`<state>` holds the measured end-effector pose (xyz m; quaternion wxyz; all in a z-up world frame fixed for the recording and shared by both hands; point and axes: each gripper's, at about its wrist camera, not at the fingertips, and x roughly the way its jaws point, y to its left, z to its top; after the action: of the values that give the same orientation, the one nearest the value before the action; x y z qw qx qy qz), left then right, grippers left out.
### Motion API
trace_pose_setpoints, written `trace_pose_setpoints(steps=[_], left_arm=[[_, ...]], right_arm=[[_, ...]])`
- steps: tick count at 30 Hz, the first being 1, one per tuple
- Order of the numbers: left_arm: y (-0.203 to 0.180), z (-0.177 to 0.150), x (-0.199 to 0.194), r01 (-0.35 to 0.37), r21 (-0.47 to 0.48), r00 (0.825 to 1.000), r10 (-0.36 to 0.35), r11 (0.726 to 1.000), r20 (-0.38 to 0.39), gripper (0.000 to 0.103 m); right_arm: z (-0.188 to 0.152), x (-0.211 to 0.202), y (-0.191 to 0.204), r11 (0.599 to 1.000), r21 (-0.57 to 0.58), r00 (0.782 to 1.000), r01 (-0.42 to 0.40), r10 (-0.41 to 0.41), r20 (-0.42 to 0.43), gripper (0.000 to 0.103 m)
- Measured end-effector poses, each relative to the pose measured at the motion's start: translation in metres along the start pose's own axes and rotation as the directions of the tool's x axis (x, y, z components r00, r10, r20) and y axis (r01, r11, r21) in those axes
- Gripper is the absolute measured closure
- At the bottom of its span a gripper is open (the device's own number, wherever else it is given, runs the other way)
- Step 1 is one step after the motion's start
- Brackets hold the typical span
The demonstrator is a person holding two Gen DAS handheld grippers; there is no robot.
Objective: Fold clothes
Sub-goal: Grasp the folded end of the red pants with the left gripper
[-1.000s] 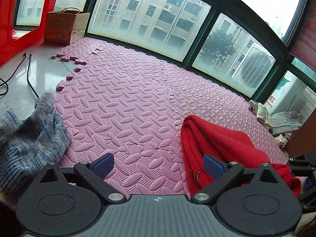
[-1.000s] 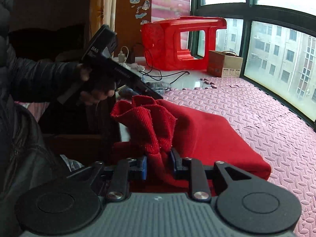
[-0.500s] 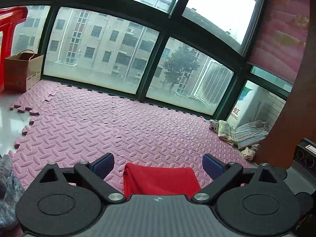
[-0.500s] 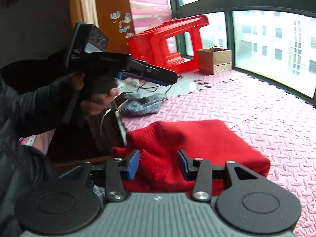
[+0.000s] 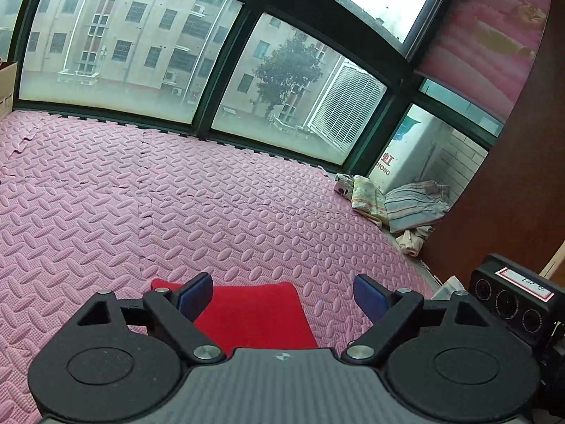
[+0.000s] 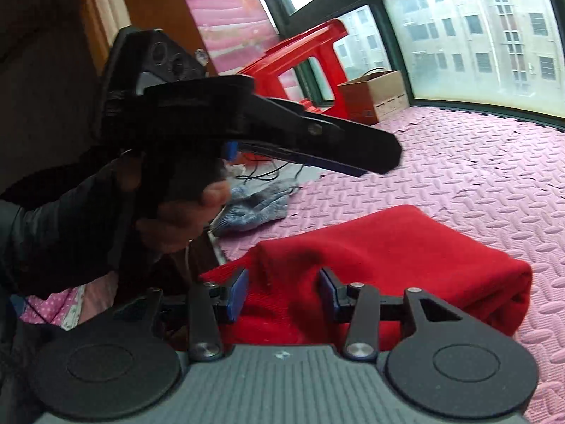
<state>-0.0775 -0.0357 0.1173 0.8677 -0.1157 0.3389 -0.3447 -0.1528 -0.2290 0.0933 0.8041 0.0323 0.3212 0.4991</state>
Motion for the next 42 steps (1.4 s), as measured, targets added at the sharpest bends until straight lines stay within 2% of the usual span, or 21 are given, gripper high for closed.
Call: trace_pose_setpoints(steps=[5,8,17,20,21,23,25,30,34,37,42], left_arm=[[0.003,-0.024,0.009,0.046,-0.023,0.995,-0.048,0.999,-0.087,0.018],[0.007,-0.041,0.006,0.031,-0.032,0.993,-0.034,0.999,-0.110,0.024],[0.011,-0.082,-0.017,-0.043,0.047,0.998,0.045,0.998,-0.042,0.032],[0.007,-0.088,-0.020,-0.061,0.089,0.998,0.064,0.994,-0.024,0.032],[0.006,-0.088,-0.021,-0.062,0.095,0.998,0.064,0.994,-0.018,0.031],[0.007,-0.089,-0.021,-0.059,0.090,0.998,0.060,0.994,-0.013,0.031],[0.009,-0.090,-0.021,-0.053,0.079,0.999,0.054,0.995,-0.008,0.031],[0.005,-0.093,-0.021,-0.057,0.102,0.998,0.058,0.993,-0.005,0.026],[-0.005,-0.097,-0.019,-0.081,0.147,0.997,0.082,0.986,0.000,0.023],[-0.010,-0.100,-0.019,-0.090,0.161,0.996,0.091,0.983,0.004,0.022],[-0.008,-0.103,-0.021,-0.095,0.145,0.996,0.094,0.985,0.010,0.022]], right_arm=[[-0.010,0.001,0.018,0.997,-0.065,0.997,-0.033,0.028,-0.072,0.053],[-0.014,-0.006,0.024,0.997,-0.064,0.995,-0.035,0.029,-0.091,0.053],[-0.036,-0.001,0.020,1.000,0.002,0.993,-0.015,0.015,-0.118,0.052],[-0.028,-0.009,0.021,1.000,-0.001,0.993,-0.028,0.028,-0.114,0.051],[-0.024,-0.013,0.020,0.999,0.003,0.994,-0.034,0.034,-0.106,0.050],[-0.015,-0.021,0.014,0.999,0.028,0.996,-0.034,0.036,-0.081,0.037],[-0.012,-0.032,0.009,0.999,0.040,0.998,-0.019,0.021,-0.051,0.034],[0.003,-0.044,-0.013,0.992,0.074,0.994,0.107,-0.109,0.027,0.029],[0.020,-0.022,-0.042,0.964,0.088,0.963,0.252,-0.258,0.072,0.029],[0.027,0.005,-0.061,0.948,0.090,0.947,0.306,-0.313,0.067,0.029],[0.019,0.043,-0.086,0.924,0.091,0.928,0.371,-0.372,-0.006,0.029]])
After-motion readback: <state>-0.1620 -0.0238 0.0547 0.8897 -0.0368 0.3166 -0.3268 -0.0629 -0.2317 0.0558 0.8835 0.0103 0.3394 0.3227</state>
